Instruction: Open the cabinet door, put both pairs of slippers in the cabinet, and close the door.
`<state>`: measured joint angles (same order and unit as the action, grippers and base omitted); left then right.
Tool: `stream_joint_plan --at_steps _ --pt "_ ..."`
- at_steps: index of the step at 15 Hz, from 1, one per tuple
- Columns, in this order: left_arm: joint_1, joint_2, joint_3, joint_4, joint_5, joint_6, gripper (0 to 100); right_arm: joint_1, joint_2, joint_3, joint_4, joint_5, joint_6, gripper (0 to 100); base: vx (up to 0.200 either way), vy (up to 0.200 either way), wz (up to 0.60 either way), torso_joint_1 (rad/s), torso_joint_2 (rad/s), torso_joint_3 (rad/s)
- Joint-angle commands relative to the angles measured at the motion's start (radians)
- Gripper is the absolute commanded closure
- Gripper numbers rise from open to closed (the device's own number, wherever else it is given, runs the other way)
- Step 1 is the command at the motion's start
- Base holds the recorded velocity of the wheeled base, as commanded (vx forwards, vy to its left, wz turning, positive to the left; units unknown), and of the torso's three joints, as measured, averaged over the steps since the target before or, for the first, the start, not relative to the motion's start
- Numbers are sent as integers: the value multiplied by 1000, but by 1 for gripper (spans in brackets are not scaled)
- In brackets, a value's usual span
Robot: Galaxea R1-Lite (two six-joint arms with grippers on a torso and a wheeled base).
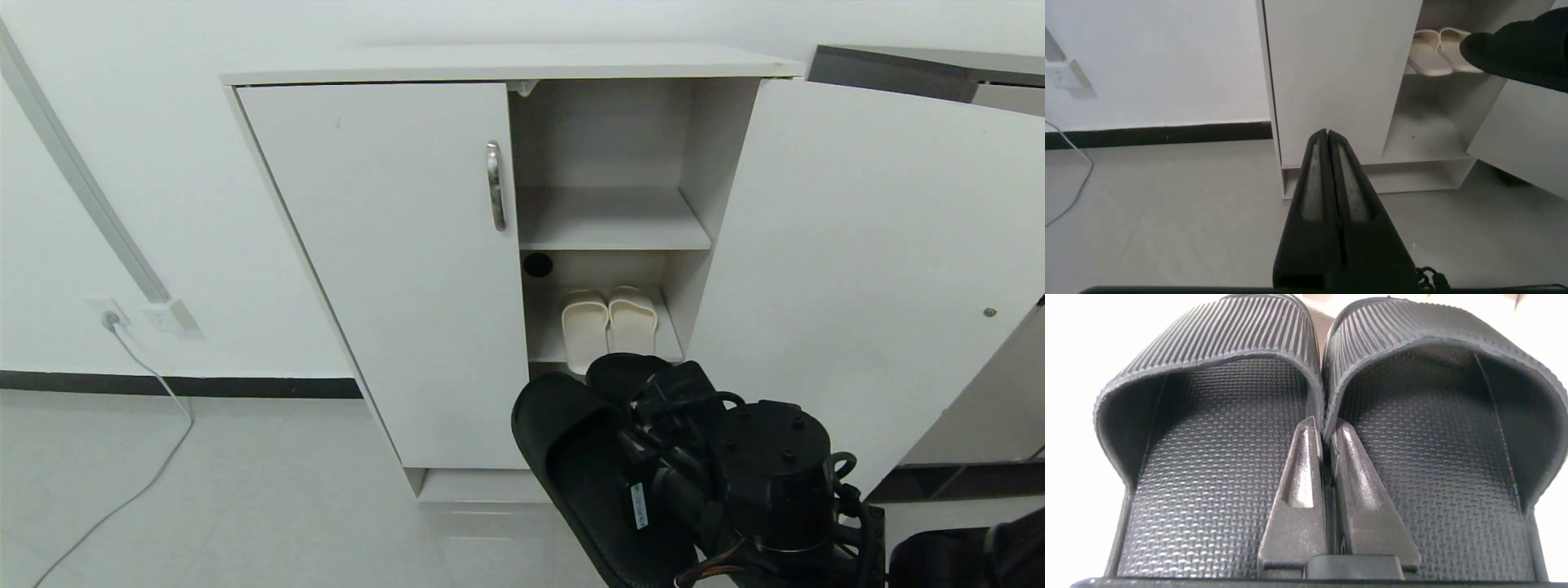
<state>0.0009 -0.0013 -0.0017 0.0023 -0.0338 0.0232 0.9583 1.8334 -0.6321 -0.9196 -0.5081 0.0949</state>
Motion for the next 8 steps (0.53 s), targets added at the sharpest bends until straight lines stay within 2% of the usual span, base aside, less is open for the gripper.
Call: stream_joint_plan --at_steps 1,3,8 --pt "1 1 0 -1 0 0 100 0 4 8 -4 0 -1 100 0 0 0 0 0 0" --pt "1 1 0 1 0 0 100 0 4 11 -7 0 -1 100 0 0 -600 2 2 2" --pt "1 1 2 -1 0 0 100 0 9 11 -7 5 0 100 0 0 0 0 0 0"
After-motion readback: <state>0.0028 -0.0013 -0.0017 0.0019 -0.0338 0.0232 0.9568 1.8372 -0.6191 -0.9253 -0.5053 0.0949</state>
